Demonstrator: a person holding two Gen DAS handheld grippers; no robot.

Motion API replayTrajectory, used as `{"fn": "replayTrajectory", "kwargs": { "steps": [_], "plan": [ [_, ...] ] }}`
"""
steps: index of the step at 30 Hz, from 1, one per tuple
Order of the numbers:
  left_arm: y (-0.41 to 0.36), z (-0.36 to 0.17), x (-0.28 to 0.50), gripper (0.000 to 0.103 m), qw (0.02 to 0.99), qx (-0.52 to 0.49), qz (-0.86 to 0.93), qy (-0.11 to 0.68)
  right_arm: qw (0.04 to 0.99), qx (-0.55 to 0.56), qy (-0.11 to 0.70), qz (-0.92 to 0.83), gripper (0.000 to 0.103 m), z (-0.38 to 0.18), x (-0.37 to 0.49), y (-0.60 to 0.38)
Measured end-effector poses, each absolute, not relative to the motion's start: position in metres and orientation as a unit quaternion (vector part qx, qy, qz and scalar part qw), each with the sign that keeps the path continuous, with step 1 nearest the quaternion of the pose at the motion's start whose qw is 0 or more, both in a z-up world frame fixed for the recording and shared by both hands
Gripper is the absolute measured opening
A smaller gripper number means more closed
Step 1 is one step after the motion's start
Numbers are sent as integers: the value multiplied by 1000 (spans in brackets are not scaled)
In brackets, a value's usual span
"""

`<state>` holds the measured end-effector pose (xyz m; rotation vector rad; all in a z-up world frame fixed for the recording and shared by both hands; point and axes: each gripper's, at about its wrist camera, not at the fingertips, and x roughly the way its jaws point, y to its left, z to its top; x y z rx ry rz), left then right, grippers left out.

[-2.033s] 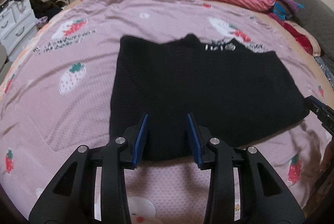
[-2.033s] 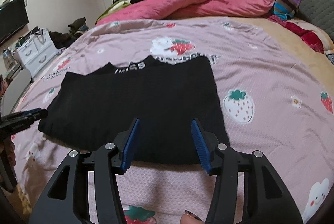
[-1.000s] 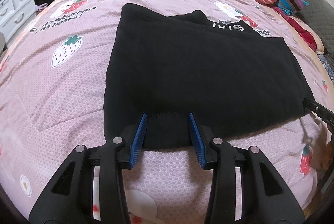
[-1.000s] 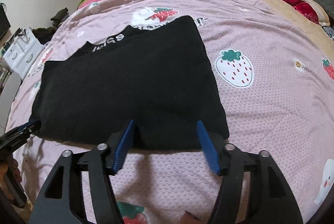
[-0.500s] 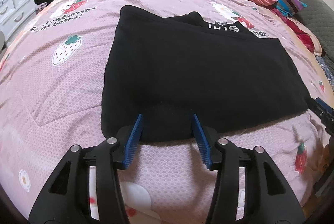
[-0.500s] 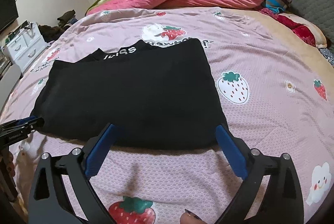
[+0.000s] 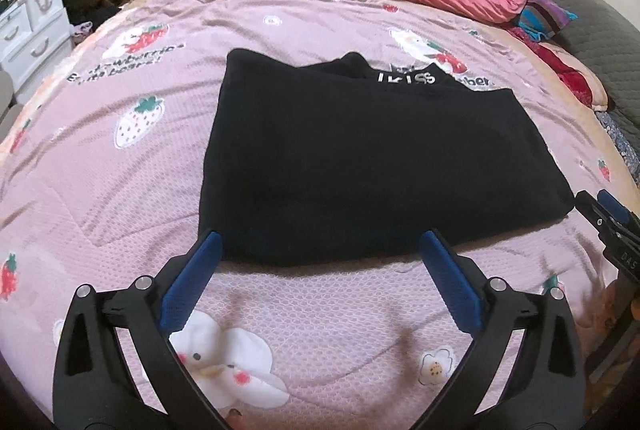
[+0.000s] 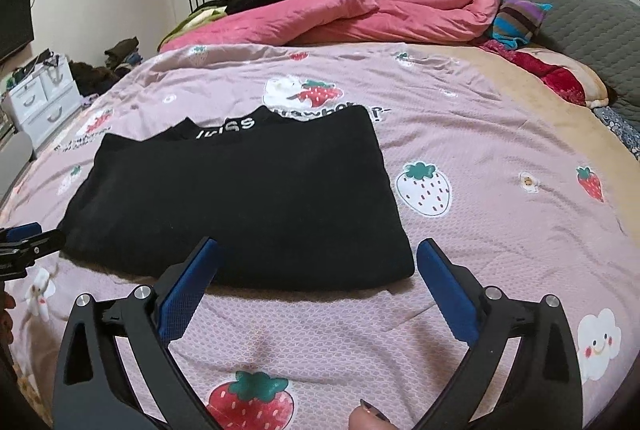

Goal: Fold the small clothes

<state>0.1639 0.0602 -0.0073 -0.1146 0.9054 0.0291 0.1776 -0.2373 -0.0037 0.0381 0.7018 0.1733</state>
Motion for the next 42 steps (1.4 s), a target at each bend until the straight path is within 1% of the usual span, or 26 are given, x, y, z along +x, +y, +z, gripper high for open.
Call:
{"fn": "replayTrajectory", "kwargs": {
  "steps": [9, 17, 28, 42],
  "plan": [
    [65, 4, 154, 94, 902, -52, 20, 428, 941, 16, 328, 86, 99, 3, 168, -234],
    [86, 4, 145, 94, 900, -65, 26, 430, 944, 12, 316, 94, 99, 15, 156, -220],
    [120, 17, 143, 94, 906, -70, 58, 413, 942, 0, 303, 144, 99, 33, 150, -178],
    [151, 21, 154, 94, 907, -64, 90, 406, 926, -37, 316, 206, 99, 24, 149, -117]
  ]
}}
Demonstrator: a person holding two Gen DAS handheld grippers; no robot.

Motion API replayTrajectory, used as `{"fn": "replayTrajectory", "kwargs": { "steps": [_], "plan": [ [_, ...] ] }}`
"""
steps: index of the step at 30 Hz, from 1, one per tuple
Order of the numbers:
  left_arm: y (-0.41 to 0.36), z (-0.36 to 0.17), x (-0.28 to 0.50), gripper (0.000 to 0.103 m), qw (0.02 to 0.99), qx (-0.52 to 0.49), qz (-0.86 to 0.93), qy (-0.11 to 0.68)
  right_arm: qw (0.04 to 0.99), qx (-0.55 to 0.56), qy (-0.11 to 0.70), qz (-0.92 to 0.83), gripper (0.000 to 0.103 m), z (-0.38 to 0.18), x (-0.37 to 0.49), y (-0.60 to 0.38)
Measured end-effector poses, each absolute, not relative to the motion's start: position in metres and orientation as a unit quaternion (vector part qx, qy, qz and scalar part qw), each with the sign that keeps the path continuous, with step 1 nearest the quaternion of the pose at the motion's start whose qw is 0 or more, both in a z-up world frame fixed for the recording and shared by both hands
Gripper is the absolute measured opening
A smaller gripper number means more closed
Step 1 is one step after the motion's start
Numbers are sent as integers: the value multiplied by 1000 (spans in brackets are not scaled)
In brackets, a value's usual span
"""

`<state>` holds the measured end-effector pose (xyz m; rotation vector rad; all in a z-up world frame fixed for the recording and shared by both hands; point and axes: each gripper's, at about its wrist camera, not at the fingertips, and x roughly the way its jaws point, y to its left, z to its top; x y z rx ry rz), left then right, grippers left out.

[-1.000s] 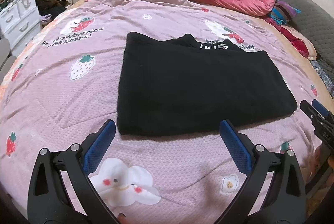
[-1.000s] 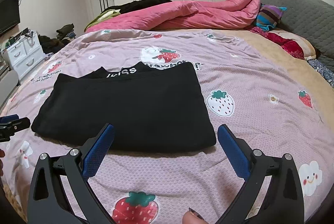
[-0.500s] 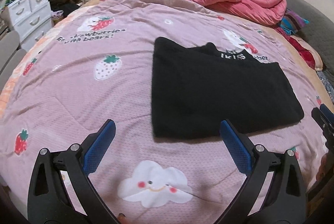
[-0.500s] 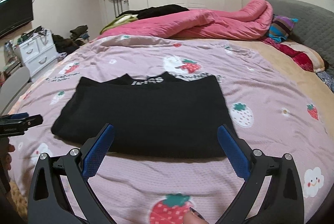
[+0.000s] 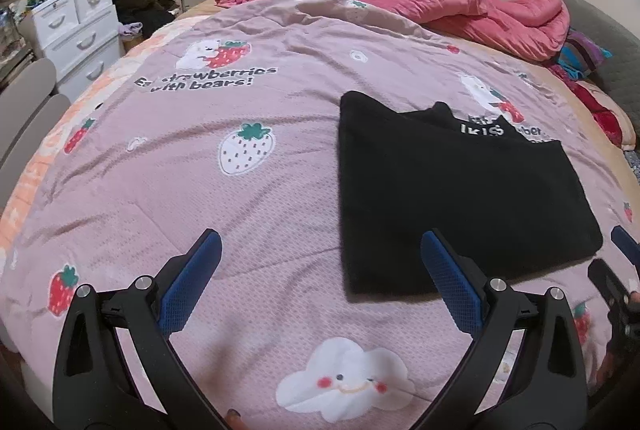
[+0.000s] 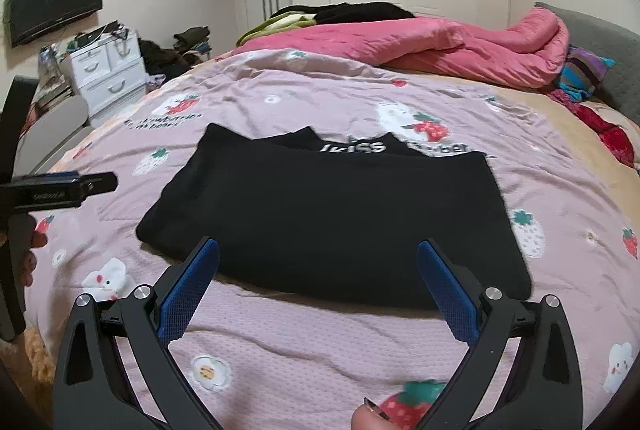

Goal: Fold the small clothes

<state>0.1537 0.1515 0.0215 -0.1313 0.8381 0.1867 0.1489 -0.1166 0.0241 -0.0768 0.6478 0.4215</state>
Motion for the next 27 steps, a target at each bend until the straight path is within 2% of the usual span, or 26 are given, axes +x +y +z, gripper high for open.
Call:
{"fn": "replayTrajectory", "kwargs": {
  "steps": [27],
  "plan": [
    [198, 0, 193, 94, 895, -59, 124, 425, 882, -179, 342, 270, 99, -36, 155, 8]
  ]
}}
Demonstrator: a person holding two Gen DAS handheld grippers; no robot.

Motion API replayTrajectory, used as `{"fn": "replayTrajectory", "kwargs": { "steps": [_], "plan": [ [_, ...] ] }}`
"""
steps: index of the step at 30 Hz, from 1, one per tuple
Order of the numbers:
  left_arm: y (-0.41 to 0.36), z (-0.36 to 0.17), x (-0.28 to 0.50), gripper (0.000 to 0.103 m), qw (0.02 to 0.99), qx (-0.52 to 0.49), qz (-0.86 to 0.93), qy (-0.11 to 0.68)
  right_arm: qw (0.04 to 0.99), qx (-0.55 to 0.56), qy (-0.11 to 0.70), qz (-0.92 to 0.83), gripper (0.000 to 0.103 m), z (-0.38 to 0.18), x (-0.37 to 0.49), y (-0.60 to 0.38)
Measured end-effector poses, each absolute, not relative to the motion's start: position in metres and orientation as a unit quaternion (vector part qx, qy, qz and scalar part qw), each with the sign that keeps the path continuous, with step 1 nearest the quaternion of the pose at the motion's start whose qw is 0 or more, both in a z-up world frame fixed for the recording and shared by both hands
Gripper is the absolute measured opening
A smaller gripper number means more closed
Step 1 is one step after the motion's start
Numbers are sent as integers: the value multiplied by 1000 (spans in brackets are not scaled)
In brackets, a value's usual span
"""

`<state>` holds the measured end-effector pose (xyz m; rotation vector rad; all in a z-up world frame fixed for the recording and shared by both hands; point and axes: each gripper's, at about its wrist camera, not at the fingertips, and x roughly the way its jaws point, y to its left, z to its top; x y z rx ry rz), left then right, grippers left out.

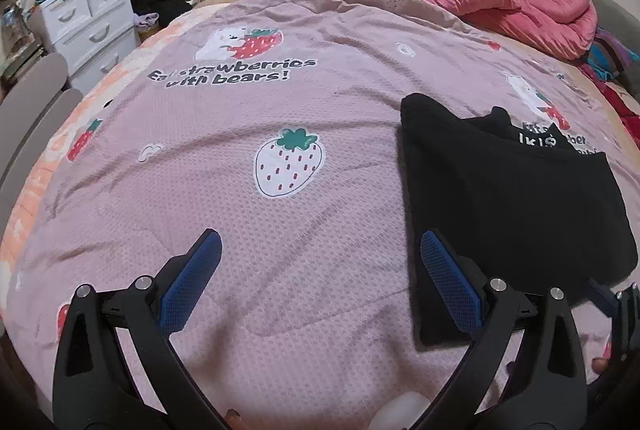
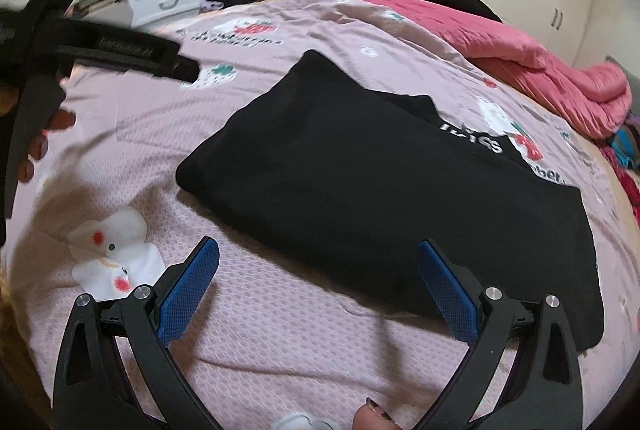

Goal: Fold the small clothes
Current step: 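Move the right tool to the sweatshirt's side edge and grasp it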

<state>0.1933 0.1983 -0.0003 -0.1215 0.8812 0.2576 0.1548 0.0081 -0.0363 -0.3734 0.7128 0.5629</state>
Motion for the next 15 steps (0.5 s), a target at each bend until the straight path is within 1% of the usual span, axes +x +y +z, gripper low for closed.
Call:
{"fn": "replayTrajectory", "kwargs": {
  "steps": [7, 15],
  "plan": [
    [203, -3, 206, 94, 894, -67, 123, 425, 871, -240, 343, 258, 99, -53, 155, 31],
    [203, -5, 239, 94, 889, -72, 116, 437, 872, -291, 328, 216, 99, -63, 173, 59]
  ]
}}
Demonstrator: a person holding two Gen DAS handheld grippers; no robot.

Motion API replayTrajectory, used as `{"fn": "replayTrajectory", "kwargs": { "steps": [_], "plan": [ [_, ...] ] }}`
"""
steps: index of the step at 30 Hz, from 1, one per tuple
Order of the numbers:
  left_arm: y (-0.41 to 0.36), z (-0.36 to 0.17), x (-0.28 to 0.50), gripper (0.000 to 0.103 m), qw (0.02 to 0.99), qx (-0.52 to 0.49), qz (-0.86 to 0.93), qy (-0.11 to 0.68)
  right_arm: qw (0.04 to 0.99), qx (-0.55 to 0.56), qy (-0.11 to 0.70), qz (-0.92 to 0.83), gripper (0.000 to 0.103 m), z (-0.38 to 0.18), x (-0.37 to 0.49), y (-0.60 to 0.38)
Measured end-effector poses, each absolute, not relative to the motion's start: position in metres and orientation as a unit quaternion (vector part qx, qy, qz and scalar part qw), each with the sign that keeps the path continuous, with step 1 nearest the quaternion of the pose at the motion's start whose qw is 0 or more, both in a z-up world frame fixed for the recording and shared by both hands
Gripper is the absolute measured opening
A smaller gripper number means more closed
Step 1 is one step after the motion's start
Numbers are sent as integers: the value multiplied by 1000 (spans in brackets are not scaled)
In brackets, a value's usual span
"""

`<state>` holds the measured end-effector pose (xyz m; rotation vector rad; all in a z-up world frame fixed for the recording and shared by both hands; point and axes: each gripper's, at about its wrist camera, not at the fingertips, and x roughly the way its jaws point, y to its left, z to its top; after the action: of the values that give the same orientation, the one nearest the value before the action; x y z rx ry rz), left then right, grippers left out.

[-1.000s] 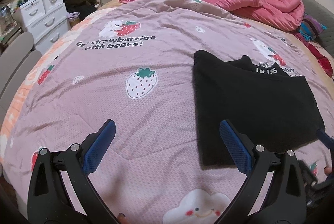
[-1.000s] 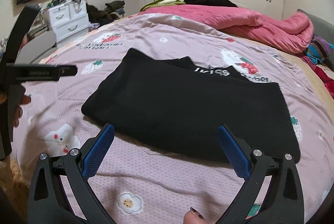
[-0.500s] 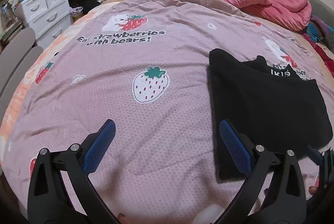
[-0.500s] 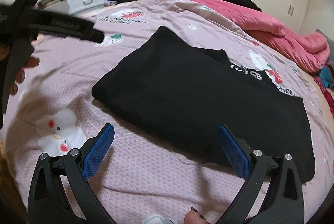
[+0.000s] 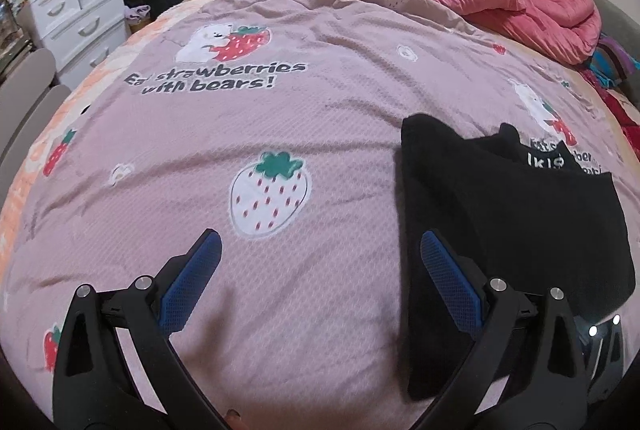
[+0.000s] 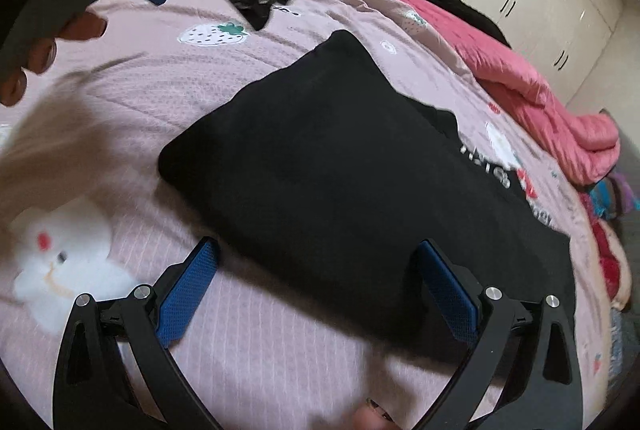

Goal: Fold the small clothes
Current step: 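Move the right tool to the sweatshirt's side edge and grasp it, then lift the grasped side with the right tool and fold it over the bundle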

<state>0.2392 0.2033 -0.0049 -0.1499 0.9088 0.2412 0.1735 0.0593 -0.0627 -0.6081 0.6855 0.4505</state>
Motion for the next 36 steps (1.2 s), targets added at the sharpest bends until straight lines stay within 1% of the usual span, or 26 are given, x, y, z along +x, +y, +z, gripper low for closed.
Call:
{"fn": "replayTrajectory", "kwargs": {
  "steps": [4, 8, 10, 11, 12, 14, 15, 16, 17, 18, 19, 22, 26, 27, 28, 29, 31, 32, 34, 36],
  "plan": [
    [203, -2, 253, 94, 888, -74, 113, 441, 873, -308, 318, 203, 99, -66, 185, 73],
    [200, -2, 266, 94, 886, -75, 110, 445, 882, -300, 307, 194, 98, -63, 195, 74],
    [199, -5, 271, 94, 883, -78, 108, 449, 889, -294, 299, 185, 95, -61, 198, 70],
    [198, -7, 274, 94, 882, -80, 106, 453, 892, -285, 296, 187, 91, -59, 199, 67],
    [197, -9, 277, 94, 879, -83, 103, 458, 895, -278, 294, 190, 79, -57, 198, 64],
    [195, -13, 282, 94, 877, -87, 97, 463, 900, -265, 287, 195, 75, -53, 197, 59],
    [194, -15, 286, 94, 875, -90, 94, 466, 903, -251, 283, 206, 69, -49, 196, 54],
    [193, -17, 288, 94, 874, -93, 91, 469, 905, -241, 279, 214, 58, -46, 194, 51],
    [192, -19, 292, 94, 871, -99, 86, 474, 906, -234, 274, 221, 53, -43, 192, 50],
    [191, -21, 295, 94, 869, -103, 81, 477, 909, -226, 264, 231, 41, -39, 188, 46],
    [189, -23, 299, 94, 866, -108, 75, 482, 910, -223, 257, 238, 25, -37, 185, 46],
    [182, -31, 312, 94, 856, -134, 50, 496, 916, -217, 240, 238, 20, -31, 180, 42],
    [169, -32, 324, 93, 846, -158, 23, 508, 925, -188, 230, 238, 18, -20, 179, 26],
    [163, -30, 325, 87, 847, -160, 17, 507, 927, -187, 224, 235, 17, -17, 178, 22],
    [157, -27, 326, 75, 849, -159, 14, 504, 931, -188, 215, 227, 17, -14, 175, 18],
    [152, -25, 326, 68, 851, -158, 10, 501, 935, -191, 204, 217, 16, -11, 173, 14],
    [136, -16, 327, 46, 856, -156, -11, 493, 940, -181, 200, 207, 16, -6, 171, 5],
    [130, -12, 327, 42, 858, -154, -15, 490, 943, -171, 200, 202, 15, -4, 171, -1],
    [114, -1, 326, 22, 864, -154, -31, 478, 950, -151, 198, 188, 14, 2, 173, -16],
    [100, 11, 326, 16, 869, -153, -45, 468, 957, -132, 195, 173, 14, 7, 174, -33]
  ]
}}
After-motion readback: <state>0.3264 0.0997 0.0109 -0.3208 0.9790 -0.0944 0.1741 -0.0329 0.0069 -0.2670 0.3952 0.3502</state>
